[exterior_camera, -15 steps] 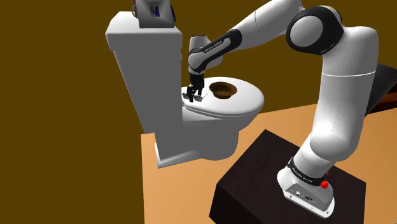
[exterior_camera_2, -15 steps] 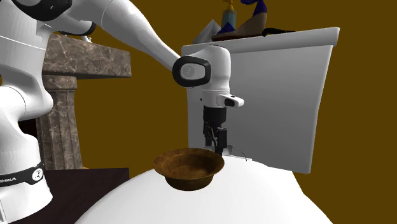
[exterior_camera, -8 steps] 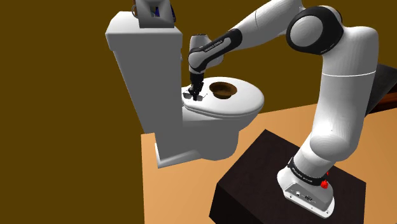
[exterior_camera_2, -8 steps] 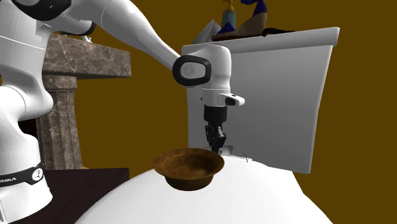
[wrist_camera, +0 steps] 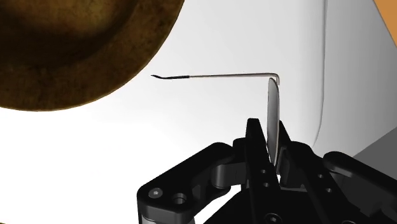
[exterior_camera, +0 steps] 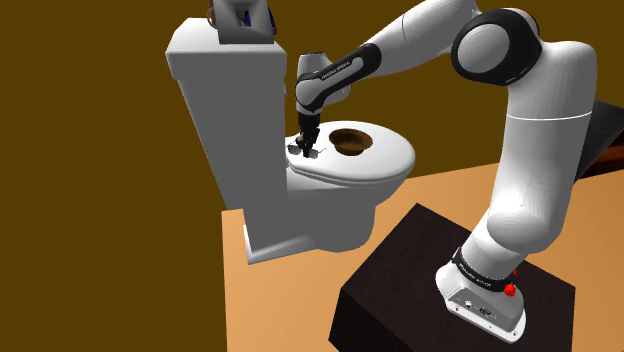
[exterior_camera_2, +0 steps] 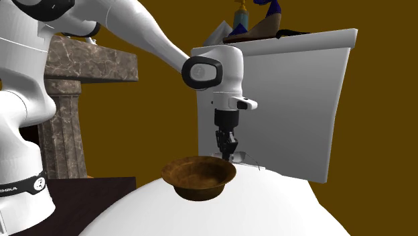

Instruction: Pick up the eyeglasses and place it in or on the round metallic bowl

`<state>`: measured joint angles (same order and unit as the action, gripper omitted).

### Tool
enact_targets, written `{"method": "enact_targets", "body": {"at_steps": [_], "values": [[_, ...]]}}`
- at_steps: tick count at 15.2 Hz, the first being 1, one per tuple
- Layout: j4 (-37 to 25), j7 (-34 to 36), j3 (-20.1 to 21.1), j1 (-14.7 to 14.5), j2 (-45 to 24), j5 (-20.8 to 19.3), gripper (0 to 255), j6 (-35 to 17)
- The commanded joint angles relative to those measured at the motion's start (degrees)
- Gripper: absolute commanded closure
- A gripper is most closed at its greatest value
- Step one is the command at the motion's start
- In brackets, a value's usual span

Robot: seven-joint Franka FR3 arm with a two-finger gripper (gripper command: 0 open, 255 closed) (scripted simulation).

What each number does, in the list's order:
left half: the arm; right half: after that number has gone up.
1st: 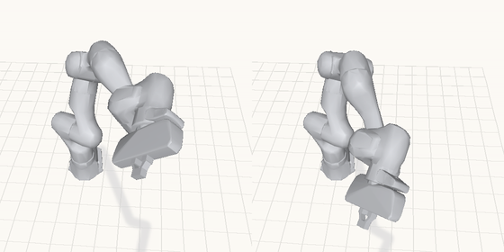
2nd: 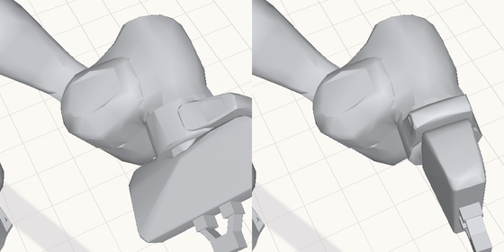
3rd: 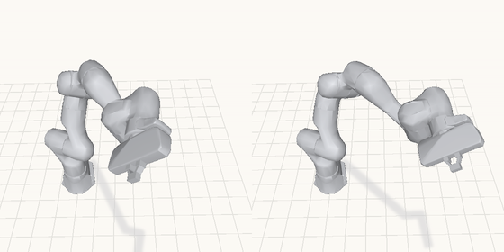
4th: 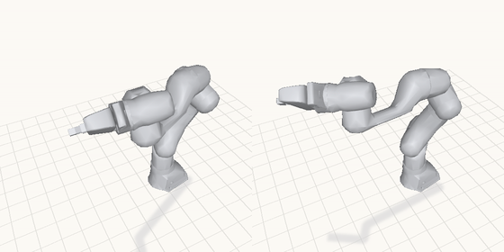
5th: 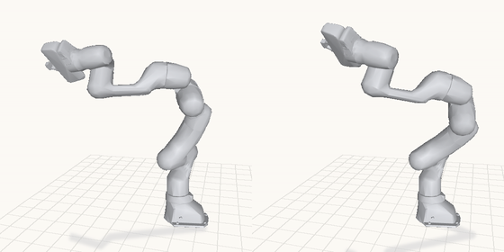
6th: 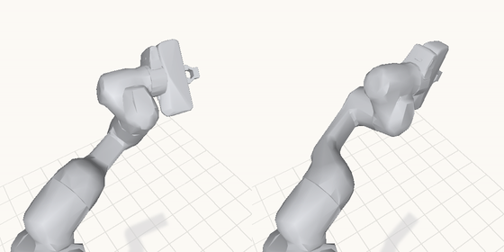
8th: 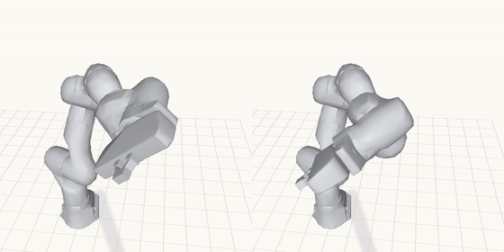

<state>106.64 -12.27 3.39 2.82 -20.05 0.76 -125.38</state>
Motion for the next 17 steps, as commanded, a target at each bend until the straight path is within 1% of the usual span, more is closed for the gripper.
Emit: {"method": "enact_targets", "body": {"at_steps": [1, 17], "values": [[-0.1, 0.0, 0.0, 0.0, 0.8, 0.1, 255, 1.0], [-6.2, 0.1, 0.1, 0.1, 5.5, 0.3, 255, 11.8]]}}
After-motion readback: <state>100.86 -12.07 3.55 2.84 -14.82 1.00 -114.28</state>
